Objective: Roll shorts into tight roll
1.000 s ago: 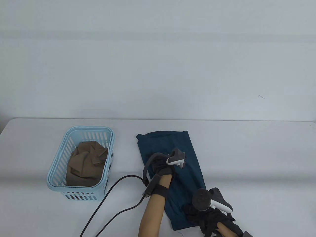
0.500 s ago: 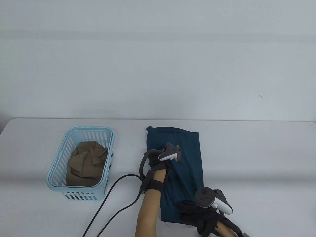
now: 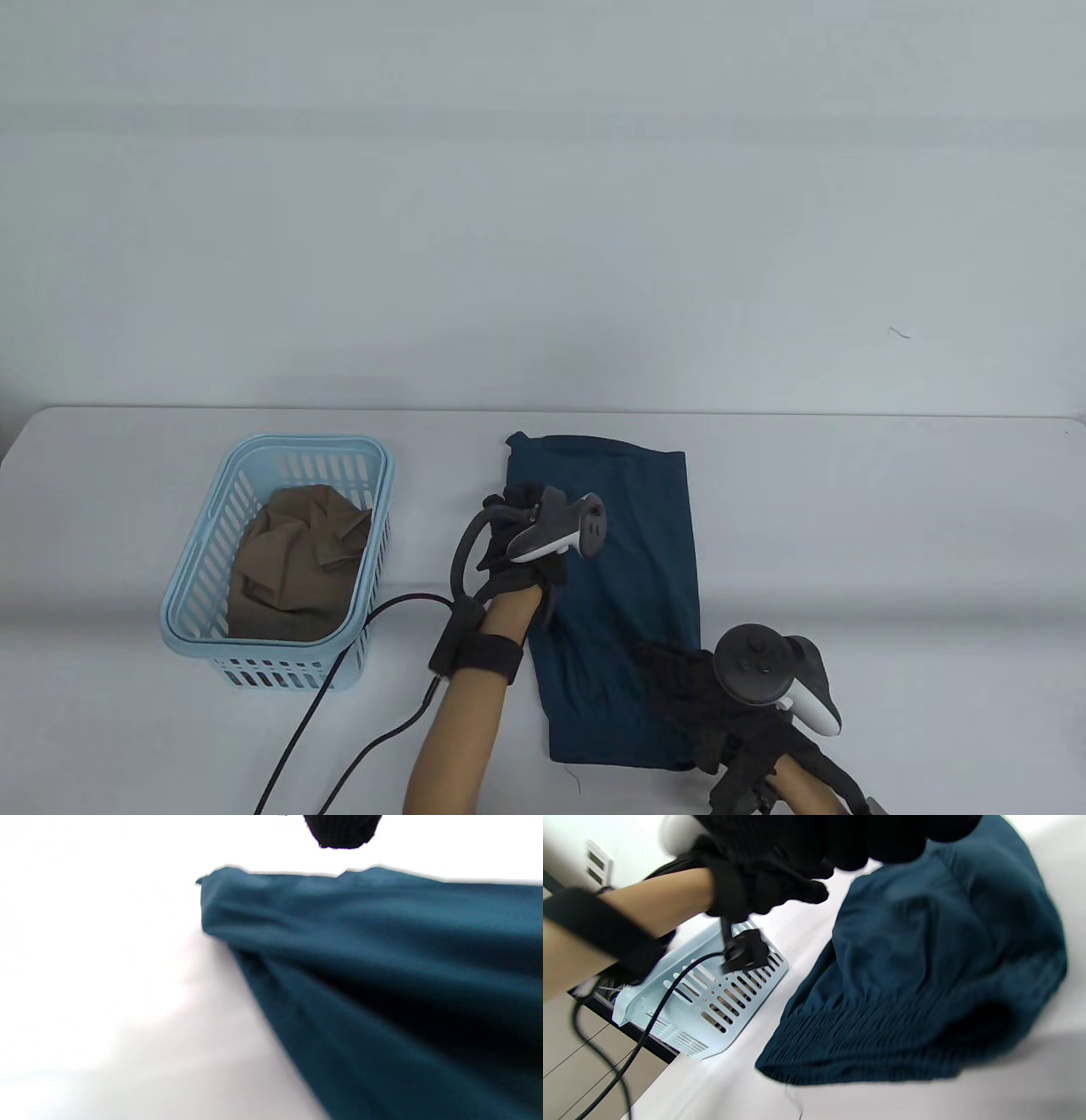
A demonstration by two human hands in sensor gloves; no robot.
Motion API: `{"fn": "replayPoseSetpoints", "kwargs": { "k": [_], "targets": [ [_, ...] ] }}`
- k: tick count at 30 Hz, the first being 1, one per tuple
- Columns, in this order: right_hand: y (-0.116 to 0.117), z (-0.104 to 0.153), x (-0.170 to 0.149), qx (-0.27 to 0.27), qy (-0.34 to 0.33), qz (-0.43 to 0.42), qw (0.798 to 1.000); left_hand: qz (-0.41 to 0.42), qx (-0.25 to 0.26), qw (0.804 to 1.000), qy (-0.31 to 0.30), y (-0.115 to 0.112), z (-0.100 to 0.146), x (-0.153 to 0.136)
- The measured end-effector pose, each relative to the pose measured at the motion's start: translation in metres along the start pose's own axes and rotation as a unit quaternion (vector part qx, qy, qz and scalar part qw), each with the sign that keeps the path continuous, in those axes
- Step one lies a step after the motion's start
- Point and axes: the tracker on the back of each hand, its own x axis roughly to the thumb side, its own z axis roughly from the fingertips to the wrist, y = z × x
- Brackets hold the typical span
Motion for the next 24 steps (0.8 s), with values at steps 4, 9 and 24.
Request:
{"fn": "replayPoseSetpoints", "kwargs": {
  "k": [4, 9, 24],
  "targets": [
    [0.013, 0.006, 0.004, -0.007, -0.011, 0.135, 0.991, -0.008, 0.017, 0.997, -0.073, 0.000, 0.066, 0.018],
    [0.027, 0.008, 0.007, 0.045, -0.010, 0.259, 0.965, -0.037, 0.007, 0.989, -0.145, -0.028, 0.132, 0.044],
    [0.067, -0.002, -0.006, 0.113, 0.007, 0.338, 0.934, -0.092, -0.090, 0.973, -0.190, -0.100, 0.136, 0.071]
  ]
}}
